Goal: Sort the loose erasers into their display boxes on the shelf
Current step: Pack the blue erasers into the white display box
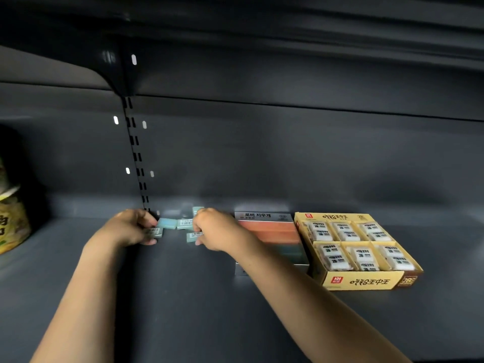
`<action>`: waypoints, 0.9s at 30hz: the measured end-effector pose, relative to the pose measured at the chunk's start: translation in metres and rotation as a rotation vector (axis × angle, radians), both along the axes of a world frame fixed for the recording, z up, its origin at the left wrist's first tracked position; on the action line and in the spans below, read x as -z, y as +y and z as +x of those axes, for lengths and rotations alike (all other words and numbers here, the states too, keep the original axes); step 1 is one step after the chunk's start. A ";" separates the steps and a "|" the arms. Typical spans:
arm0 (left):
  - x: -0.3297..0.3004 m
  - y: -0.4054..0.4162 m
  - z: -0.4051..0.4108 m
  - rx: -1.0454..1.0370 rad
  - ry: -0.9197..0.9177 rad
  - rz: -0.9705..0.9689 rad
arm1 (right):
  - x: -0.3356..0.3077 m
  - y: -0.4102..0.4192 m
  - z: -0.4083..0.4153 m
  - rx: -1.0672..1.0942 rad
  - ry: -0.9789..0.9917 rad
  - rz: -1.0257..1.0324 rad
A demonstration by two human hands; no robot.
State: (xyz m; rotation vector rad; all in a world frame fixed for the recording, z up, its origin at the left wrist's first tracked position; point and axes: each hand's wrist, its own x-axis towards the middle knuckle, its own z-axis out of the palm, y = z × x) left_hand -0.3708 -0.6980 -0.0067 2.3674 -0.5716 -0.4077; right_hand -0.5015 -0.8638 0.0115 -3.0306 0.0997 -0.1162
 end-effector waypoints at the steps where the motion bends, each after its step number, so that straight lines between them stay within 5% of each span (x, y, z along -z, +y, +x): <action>1: 0.000 0.000 0.000 0.001 -0.018 0.025 | 0.000 0.001 0.000 0.000 -0.009 -0.015; 12: -0.003 0.000 -0.001 -0.039 -0.153 0.038 | -0.003 0.003 -0.005 0.001 -0.081 -0.068; 18: -0.014 -0.011 -0.013 -0.070 -0.212 -0.145 | -0.029 -0.030 -0.042 0.109 -0.260 0.385; 27: -0.026 -0.077 -0.095 0.353 -0.277 -0.419 | -0.048 -0.090 -0.116 0.295 -0.250 0.475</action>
